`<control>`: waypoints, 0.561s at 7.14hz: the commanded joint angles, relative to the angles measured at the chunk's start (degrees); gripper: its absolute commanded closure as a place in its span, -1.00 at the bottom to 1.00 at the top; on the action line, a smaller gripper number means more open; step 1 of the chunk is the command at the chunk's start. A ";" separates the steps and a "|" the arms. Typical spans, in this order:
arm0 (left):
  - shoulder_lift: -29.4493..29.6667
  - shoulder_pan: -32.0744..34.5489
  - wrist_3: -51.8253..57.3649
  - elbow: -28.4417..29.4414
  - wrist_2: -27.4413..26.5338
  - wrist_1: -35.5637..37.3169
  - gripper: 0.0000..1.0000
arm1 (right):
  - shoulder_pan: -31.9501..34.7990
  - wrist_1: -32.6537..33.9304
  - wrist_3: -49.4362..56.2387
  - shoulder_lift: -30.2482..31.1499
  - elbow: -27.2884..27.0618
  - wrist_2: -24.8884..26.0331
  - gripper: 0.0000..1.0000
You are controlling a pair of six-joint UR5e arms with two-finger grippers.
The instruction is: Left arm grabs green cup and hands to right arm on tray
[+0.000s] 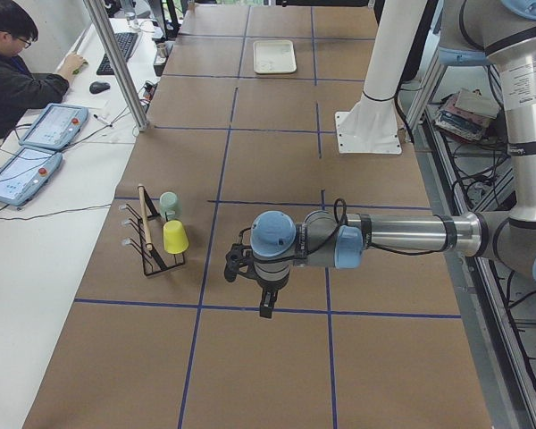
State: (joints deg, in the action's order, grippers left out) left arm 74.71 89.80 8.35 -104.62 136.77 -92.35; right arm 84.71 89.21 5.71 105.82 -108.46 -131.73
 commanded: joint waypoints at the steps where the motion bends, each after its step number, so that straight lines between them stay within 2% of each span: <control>1: 0.00 -0.06 0.00 -0.06 -0.62 -0.02 -1.00 | -0.07 0.00 0.00 0.00 -0.09 -0.01 -1.00; 4: 1.66 -0.23 -0.44 -0.58 -1.94 -2.20 -1.00 | 0.02 0.00 -0.18 0.00 -0.35 -0.01 -1.00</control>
State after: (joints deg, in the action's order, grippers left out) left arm 75.20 89.65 8.22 -104.76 135.51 -93.02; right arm 84.68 89.21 5.63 105.78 -108.67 -131.75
